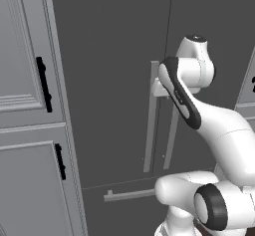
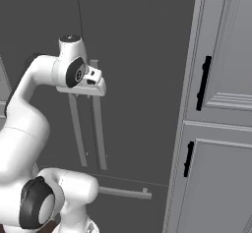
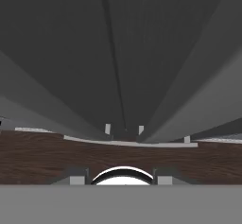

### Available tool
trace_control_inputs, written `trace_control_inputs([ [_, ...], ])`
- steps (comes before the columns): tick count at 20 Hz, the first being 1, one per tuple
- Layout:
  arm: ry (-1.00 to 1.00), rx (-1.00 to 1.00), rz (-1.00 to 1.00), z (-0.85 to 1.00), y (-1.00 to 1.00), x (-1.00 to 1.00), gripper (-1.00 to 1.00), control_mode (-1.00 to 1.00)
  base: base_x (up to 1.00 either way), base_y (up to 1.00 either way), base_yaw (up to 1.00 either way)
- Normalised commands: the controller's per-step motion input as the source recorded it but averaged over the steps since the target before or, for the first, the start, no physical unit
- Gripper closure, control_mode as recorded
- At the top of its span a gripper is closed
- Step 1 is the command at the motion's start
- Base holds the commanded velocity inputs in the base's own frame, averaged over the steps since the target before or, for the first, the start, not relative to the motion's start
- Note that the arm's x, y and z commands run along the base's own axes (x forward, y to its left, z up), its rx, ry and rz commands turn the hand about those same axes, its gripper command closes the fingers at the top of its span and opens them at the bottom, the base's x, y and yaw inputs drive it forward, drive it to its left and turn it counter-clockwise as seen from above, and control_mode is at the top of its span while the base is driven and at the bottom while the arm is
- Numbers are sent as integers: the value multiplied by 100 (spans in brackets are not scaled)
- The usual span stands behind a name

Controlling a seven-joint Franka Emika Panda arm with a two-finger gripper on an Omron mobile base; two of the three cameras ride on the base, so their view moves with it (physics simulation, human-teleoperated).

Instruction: Take the strawberry from the fridge and place it on top of the pancake, located on the dining counter.

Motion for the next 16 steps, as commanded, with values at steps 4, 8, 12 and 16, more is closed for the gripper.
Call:
trace_control_inputs([
  [4, 0, 0, 0, 0, 0, 0, -100, 100, 0, 0, 0],
  [8, 0, 0, 0, 0, 0, 0, -100, 100, -18, 0, 0],
  [12, 0, 0, 0, 0, 0, 0, -100, 100, -66, -4, -1],
  [16, 0, 0, 0, 0, 0, 0, -100, 100, -77, -4, -1],
])
